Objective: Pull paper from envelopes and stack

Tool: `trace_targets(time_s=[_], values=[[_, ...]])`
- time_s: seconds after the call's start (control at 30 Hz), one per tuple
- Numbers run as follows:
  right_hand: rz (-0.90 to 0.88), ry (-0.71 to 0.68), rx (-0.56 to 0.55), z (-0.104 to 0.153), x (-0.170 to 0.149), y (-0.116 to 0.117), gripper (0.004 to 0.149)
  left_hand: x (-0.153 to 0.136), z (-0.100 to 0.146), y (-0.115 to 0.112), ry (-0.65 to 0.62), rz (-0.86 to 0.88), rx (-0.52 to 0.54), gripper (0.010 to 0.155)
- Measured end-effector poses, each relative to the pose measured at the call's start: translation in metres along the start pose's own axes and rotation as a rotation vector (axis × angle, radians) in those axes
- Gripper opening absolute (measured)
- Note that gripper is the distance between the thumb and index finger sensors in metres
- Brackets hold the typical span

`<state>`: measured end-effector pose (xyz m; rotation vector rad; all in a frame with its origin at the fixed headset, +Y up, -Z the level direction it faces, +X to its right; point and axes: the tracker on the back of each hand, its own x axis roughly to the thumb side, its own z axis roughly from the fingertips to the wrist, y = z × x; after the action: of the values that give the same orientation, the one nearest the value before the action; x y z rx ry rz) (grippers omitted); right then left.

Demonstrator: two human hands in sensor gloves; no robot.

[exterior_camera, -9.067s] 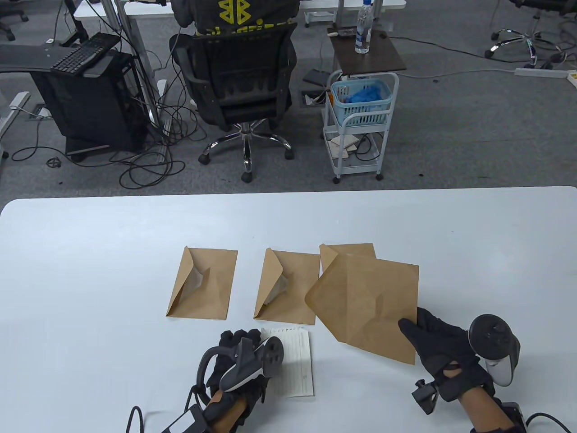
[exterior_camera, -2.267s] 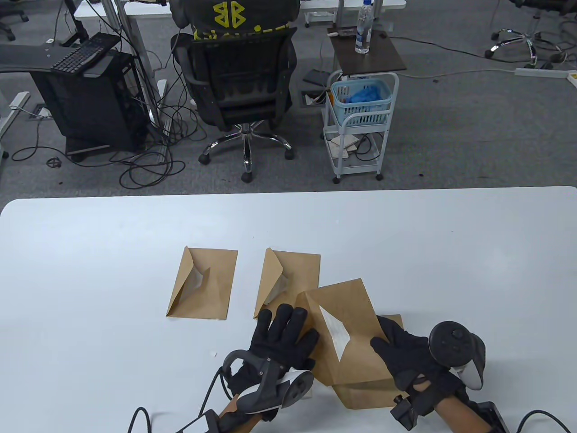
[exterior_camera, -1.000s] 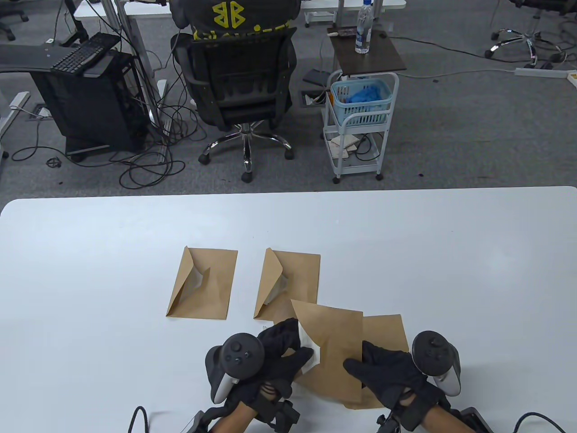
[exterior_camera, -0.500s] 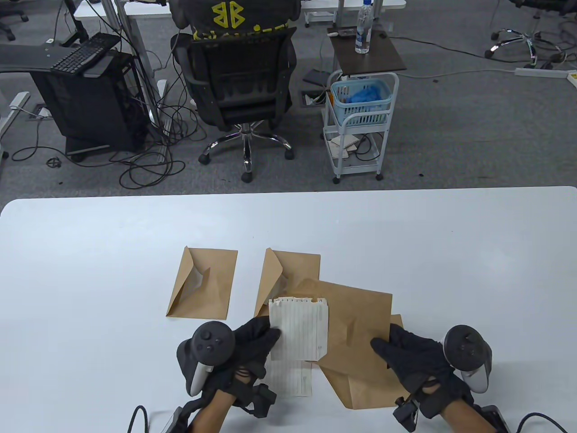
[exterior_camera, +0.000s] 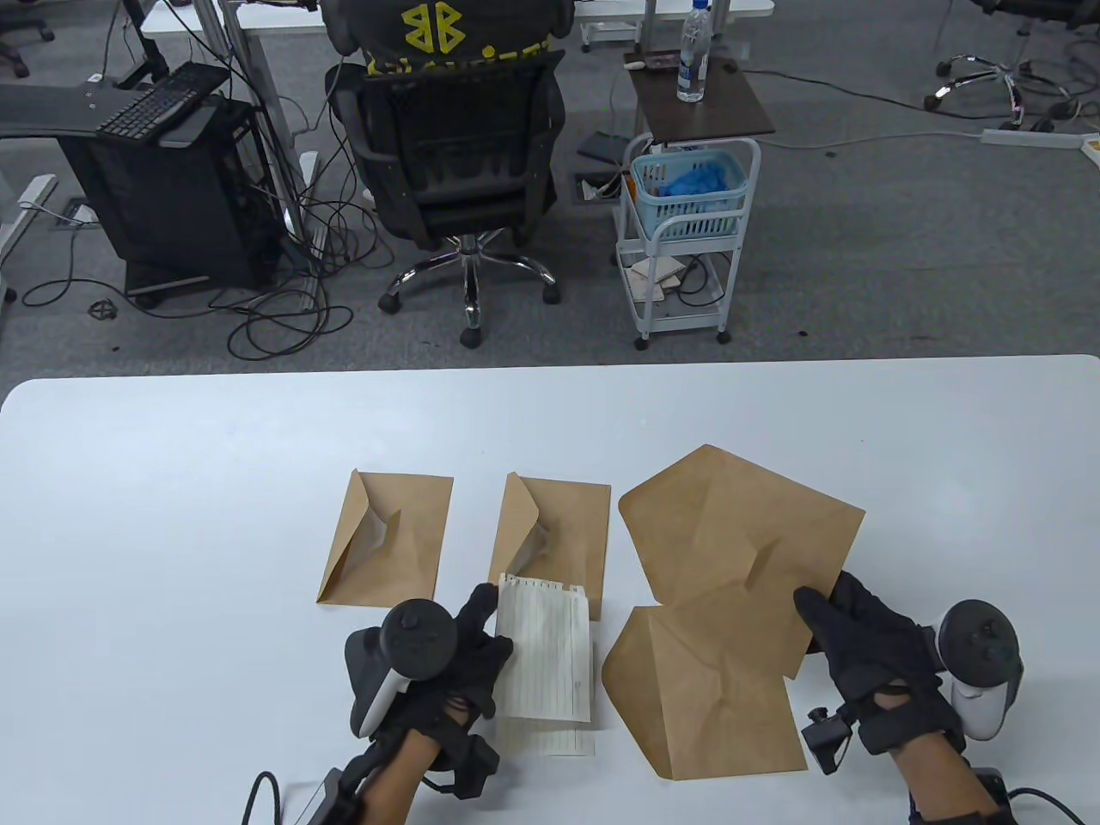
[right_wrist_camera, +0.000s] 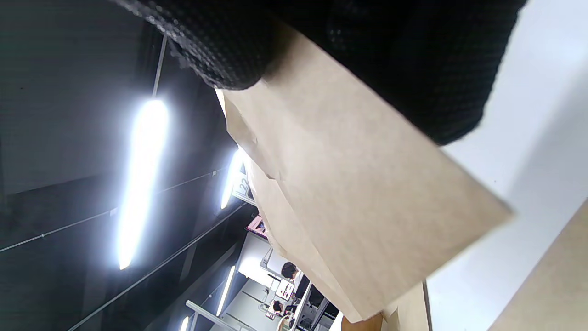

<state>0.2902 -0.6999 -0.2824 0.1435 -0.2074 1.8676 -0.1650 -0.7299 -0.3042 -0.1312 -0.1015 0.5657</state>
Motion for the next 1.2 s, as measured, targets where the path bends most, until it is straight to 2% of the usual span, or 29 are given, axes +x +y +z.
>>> trace_targets(time_s=[0.07,0.17,0.3,0.53,0.63,0.97,1.1,1.2], values=[[0.004,-0.007,0.007,0.001,0.001,0.001,0.04,0.002,0.0,-0.003,-0.015,-0.055,0.004,0.072],[0.024,-0.012,0.017,0.001,0.002,0.005,0.04,0.006,0.0,-0.01,-0.03,-0.118,-0.03,0.066],[0.033,-0.013,0.024,0.002,0.002,0.007,0.041,0.015,0.0,-0.022,-0.055,-0.29,-0.067,0.044],[0.046,-0.013,0.036,0.002,0.001,0.01,0.04,0.03,0.0,-0.043,-0.089,-0.603,-0.072,0.047],[0.046,-0.011,0.043,0.002,0.001,0.011,0.04,0.032,0.001,-0.051,-0.055,-0.684,-0.139,0.052],[0.061,0.006,0.048,0.002,-0.001,0.013,0.04,0.029,0.001,-0.049,-0.026,-0.636,-0.171,0.052],[0.058,0.012,0.057,0.002,-0.001,0.014,0.041,0.028,-0.001,-0.046,-0.026,-0.609,-0.2,0.055],[0.067,0.026,0.066,0.002,-0.001,0.014,0.041,0.03,-0.001,-0.038,-0.037,-0.567,-0.213,0.063]])
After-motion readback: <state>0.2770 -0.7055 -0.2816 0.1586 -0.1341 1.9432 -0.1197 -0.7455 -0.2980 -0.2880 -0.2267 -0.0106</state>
